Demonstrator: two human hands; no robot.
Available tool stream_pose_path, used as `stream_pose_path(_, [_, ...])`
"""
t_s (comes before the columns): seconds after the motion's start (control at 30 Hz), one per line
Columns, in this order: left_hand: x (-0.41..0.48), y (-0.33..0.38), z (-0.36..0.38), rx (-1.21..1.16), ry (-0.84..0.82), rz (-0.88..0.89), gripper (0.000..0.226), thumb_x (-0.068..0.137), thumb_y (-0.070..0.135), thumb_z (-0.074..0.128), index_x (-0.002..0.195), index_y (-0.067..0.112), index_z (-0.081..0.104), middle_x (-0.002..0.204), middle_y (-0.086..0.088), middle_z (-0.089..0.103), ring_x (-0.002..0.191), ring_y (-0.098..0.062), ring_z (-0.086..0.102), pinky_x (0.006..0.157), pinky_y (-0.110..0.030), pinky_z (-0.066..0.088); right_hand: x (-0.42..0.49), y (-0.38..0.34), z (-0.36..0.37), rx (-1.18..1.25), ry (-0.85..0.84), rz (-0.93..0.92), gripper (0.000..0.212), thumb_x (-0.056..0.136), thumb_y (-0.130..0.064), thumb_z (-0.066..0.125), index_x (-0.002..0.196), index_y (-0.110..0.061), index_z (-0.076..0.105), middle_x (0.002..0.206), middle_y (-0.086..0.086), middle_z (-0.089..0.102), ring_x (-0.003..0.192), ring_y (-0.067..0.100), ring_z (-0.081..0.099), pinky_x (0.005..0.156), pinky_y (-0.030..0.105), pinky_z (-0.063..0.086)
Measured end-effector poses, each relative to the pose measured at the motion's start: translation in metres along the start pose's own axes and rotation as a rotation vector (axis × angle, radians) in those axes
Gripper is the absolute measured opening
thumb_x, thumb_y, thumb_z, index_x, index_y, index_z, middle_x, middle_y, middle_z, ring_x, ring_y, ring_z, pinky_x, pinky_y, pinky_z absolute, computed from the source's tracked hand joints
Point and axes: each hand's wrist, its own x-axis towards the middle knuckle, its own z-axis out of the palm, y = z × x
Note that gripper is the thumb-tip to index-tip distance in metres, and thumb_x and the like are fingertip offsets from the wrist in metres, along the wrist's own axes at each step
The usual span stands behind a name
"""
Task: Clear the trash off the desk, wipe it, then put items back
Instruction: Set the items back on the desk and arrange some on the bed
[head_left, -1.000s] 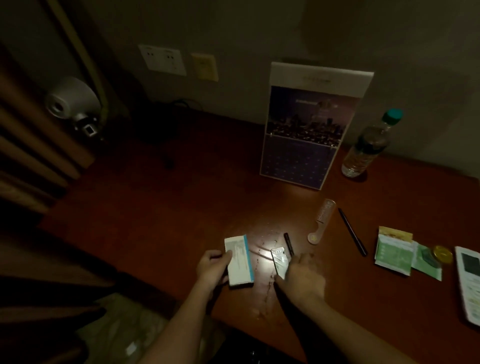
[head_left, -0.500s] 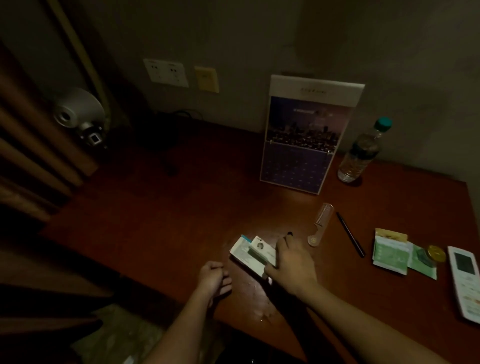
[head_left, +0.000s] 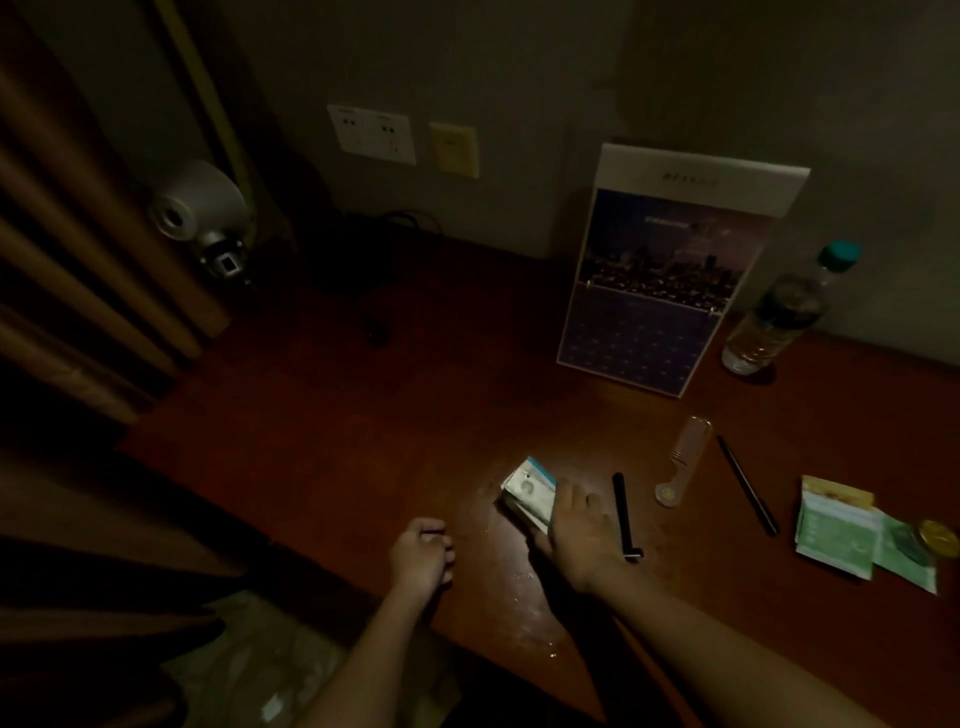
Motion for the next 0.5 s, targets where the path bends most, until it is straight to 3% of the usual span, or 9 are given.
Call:
stream_pose_path(0.1, [0.012,0.003,0.003,0.398,0.034,0.228,0.023,0.096,0.009,0.047,0.114,0.021,0.056,0.118,0.0,0.056,0.098,-0.016,0.056,0.08,-0.03,0.052,0.016,0.019,-0.028,0.078,0.098,0.012,0.067,0.093,-0.049,0.046,0.142,-0.01,0.021,0.136,0.009,0.036,0.118,0.025,0.039,0.094,0.034,0.039])
stream_pose_path(0.17, [0.018,0.01,0.007,0.737,0.088,0.386,0.034,0.095,0.02,0.051,0.128,0.028,0.049,0.132,0.006,0.046,0.116,-0.016,0.048,0.089,-0.03,0.048,0.029,0.04,-0.046,0.081,0.131,0.078,0.069,0.093,-0.044,0.049,0.143,-0.009,0.018,0.137,0.011,0.035,0.118,0.026,0.038,0.095,0.036,0.038])
stream_pose_path(0.23, [0.025,0.021,0.017,0.919,0.067,0.469,0.049,0.094,0.033,0.051,0.141,0.031,0.036,0.146,0.005,0.035,0.13,-0.018,0.036,0.099,-0.033,0.042,0.039,0.062,-0.058,0.082,0.134,0.184,0.07,0.092,-0.042,0.051,0.143,-0.009,0.017,0.137,0.012,0.035,0.121,0.028,0.036,0.1,0.041,0.038])
stream_pose_path(0.33, [0.035,0.041,0.036,1.065,-0.031,0.49,0.072,0.091,0.051,0.052,0.151,0.035,0.015,0.159,0.004,0.01,0.145,-0.023,0.013,0.113,-0.041,0.026,0.048,0.087,-0.069,0.116,0.074,0.277,0.071,0.092,-0.04,0.054,0.144,-0.01,0.015,0.14,0.013,0.031,0.13,0.031,0.028,0.107,0.045,0.034])
stream_pose_path(0.5, [0.051,0.078,0.075,1.079,-0.131,0.466,0.094,0.082,0.059,0.06,0.15,0.04,-0.002,0.16,0.005,-0.012,0.146,-0.032,-0.011,0.115,-0.057,0.012,0.068,0.109,-0.085,0.117,0.029,0.242,0.075,0.09,-0.033,0.059,0.147,-0.015,0.013,0.144,0.012,0.025,0.134,0.031,0.022,0.104,0.042,0.034])
